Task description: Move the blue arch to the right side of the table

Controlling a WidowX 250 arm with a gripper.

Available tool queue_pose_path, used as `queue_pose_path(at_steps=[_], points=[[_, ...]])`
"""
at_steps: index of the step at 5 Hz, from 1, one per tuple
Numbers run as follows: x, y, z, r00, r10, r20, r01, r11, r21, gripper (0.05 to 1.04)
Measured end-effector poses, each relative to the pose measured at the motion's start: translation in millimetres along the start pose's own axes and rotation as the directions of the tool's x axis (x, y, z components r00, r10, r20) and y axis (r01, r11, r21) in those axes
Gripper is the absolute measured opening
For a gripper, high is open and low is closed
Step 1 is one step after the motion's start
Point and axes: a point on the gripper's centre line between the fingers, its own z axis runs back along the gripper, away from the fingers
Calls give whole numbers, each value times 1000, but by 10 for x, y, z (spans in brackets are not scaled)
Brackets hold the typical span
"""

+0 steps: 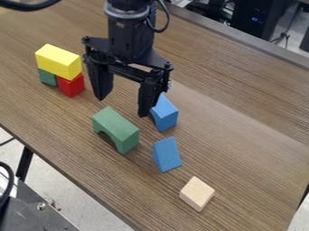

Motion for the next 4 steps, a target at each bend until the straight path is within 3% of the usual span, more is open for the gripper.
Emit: queue_pose_path(at_steps=[1, 2, 3, 4], points=[[-26, 3, -34, 1000, 2, -17, -2, 1000, 2, 999], [187, -36, -168, 998, 5, -59, -4, 1000, 14, 999], [499, -183, -261, 997, -62, -45, 64, 996, 67, 999], [644, -228, -325, 995, -90, -41, 93, 991, 96, 999]])
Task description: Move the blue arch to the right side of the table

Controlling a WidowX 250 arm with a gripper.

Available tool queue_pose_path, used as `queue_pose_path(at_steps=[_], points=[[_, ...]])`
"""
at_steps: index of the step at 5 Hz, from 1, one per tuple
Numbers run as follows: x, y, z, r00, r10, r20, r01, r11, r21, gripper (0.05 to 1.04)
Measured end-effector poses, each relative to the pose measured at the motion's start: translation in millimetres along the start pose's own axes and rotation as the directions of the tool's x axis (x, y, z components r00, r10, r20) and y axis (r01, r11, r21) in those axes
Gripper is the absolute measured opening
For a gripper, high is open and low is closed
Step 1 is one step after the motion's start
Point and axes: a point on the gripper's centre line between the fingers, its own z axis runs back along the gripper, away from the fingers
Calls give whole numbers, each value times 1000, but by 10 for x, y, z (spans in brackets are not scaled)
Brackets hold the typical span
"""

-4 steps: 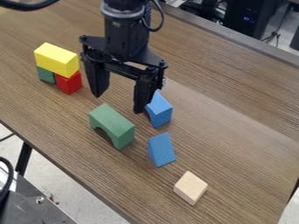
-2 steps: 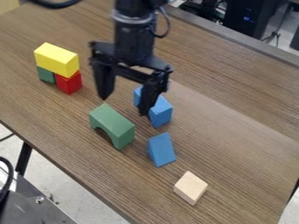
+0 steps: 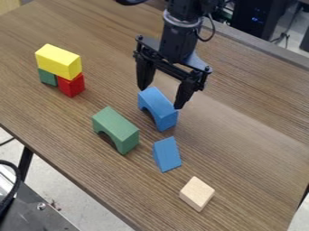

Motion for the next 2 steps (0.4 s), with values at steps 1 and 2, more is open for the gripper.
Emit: queue_pose_path(at_steps=[1, 2], points=[[64, -9, -73, 1000, 21, -3, -21, 1000, 1, 999], [62, 33, -69, 992, 122, -18, -122, 993, -9, 999]])
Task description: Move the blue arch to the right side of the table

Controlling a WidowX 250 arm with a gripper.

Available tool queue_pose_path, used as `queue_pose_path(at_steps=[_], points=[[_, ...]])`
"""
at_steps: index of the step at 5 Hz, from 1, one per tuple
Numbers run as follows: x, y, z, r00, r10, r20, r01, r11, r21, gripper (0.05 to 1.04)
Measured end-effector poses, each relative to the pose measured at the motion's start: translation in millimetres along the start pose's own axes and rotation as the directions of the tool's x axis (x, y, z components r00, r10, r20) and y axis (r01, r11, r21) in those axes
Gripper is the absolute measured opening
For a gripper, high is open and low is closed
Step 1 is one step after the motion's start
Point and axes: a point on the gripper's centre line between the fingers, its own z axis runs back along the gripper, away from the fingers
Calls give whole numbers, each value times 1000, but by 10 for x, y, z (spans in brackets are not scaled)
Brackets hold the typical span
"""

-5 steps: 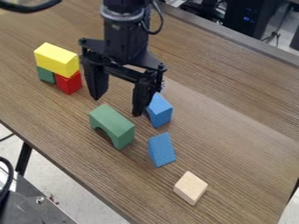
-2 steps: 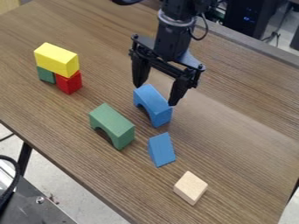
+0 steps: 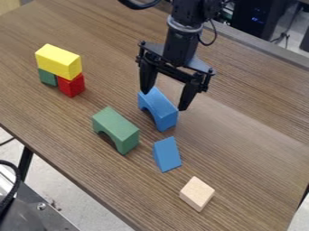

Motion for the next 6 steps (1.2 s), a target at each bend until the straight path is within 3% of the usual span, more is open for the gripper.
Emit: queue_pose_path(at_steps=[1, 2, 3, 4, 5, 6], points=[[-31, 107, 4, 973, 228, -40, -229, 973, -16, 999], [-126, 202, 137, 888, 459, -18, -459, 885, -76, 999], [-201, 243, 76, 748, 661, -61, -663, 740, -114, 999], [-277, 246, -69, 551, 830, -88, -834, 543, -97, 999], [-274, 173, -133, 280, 955, -98, -958, 270, -98, 999], [-216, 72, -96, 58, 991, -120, -993, 46, -104, 999]])
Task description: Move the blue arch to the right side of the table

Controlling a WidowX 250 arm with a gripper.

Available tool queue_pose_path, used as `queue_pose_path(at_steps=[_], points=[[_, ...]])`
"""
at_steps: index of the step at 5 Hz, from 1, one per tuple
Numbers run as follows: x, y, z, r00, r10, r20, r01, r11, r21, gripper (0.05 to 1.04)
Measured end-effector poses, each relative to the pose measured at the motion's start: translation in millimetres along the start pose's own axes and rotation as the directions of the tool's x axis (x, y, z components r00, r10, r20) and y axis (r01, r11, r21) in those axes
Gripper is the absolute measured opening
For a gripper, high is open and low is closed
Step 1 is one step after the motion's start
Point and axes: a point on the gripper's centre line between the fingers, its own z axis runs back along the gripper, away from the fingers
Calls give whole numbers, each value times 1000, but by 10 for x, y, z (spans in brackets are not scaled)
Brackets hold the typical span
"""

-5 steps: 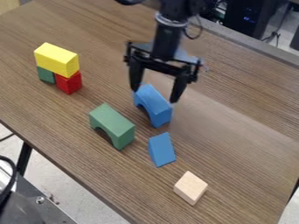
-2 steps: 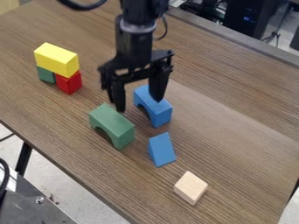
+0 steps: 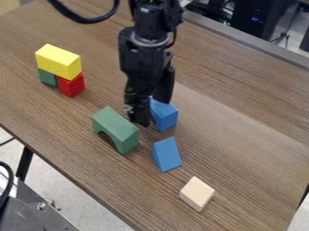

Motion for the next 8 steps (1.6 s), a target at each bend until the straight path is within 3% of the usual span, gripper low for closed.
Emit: queue_pose_path(at_steps=[2, 3, 5, 8], points=[[-46, -94, 86, 999, 46, -25, -48, 996, -71, 999], [-52, -185, 65, 997, -68, -41, 65, 996, -56, 999], [24, -328, -79, 969, -246, -12, 246, 969, 36, 999], [144, -246, -180, 978, -209, 25, 206, 973, 105, 999]])
